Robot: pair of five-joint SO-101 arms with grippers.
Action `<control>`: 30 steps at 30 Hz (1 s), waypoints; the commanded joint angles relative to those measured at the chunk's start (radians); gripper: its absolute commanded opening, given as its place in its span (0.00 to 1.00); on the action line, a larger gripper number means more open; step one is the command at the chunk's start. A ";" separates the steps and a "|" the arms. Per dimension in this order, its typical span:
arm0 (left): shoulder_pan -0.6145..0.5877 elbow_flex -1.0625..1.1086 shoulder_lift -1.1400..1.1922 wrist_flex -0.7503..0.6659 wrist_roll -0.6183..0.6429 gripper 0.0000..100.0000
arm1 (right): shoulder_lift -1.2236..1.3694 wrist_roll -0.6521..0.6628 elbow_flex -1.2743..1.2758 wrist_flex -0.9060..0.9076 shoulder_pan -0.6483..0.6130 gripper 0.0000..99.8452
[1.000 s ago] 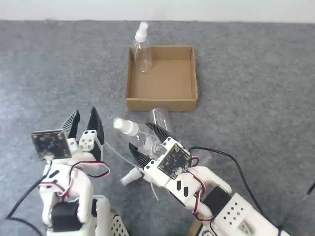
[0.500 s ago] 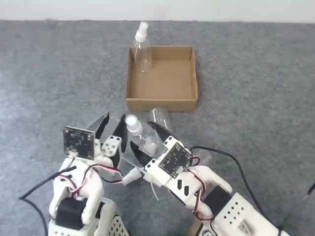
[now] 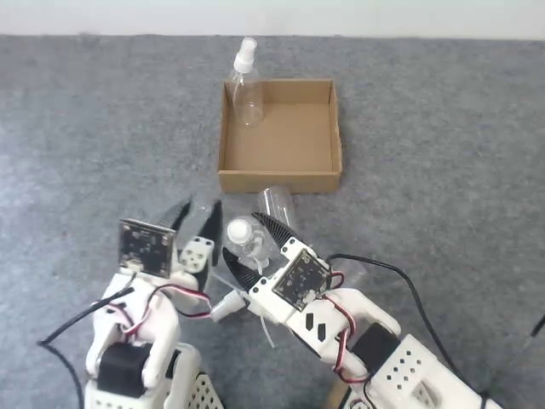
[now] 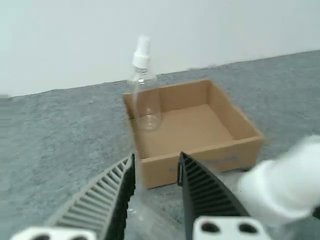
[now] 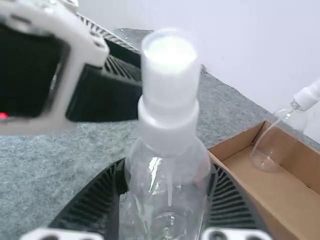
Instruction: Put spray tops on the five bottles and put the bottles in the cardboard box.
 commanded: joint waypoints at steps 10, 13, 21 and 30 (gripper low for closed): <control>-0.396 -0.077 -0.008 0.092 -0.005 0.13 | -0.012 0.006 -0.023 0.027 -0.002 0.10; -0.454 -0.024 -0.008 0.084 -0.008 0.13 | -0.012 0.006 -0.029 0.027 0.001 0.10; -0.465 0.127 -0.008 0.072 -0.005 0.13 | -0.010 -0.083 -0.224 0.226 0.096 0.10; -0.465 0.157 -0.008 0.057 -0.003 0.13 | 0.116 -0.078 -0.483 0.242 0.113 0.10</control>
